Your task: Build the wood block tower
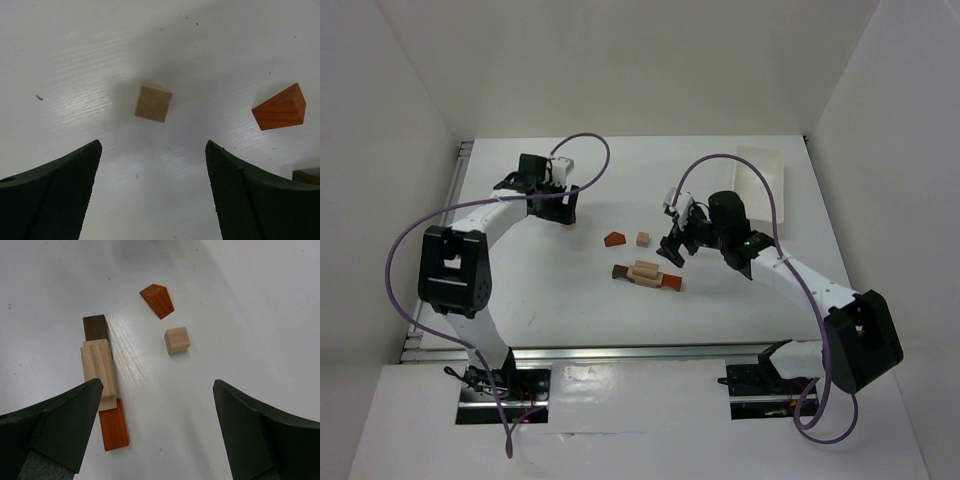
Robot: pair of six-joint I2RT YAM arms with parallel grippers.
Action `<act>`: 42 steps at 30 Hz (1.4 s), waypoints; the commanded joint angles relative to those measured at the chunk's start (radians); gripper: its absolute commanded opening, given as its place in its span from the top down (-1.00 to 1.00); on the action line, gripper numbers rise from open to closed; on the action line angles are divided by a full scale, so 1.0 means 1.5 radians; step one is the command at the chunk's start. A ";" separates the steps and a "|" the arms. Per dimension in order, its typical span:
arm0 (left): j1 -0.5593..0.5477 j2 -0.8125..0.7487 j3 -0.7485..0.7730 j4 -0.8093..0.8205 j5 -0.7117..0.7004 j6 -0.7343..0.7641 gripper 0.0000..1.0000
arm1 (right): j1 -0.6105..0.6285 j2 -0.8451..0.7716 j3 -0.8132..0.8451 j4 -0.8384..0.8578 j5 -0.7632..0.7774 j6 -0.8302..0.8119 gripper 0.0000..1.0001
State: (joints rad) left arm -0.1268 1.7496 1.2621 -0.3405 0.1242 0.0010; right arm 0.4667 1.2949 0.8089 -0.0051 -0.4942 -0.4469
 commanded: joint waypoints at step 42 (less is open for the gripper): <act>0.020 0.197 0.171 -0.069 0.086 0.119 0.60 | -0.014 -0.033 -0.031 0.027 0.082 0.010 -1.00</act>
State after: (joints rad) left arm -0.1013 2.0468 1.4986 -0.4412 0.2337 0.1795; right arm 0.4526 1.2907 0.7853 -0.0078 -0.4030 -0.4431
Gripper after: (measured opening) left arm 0.417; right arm 0.999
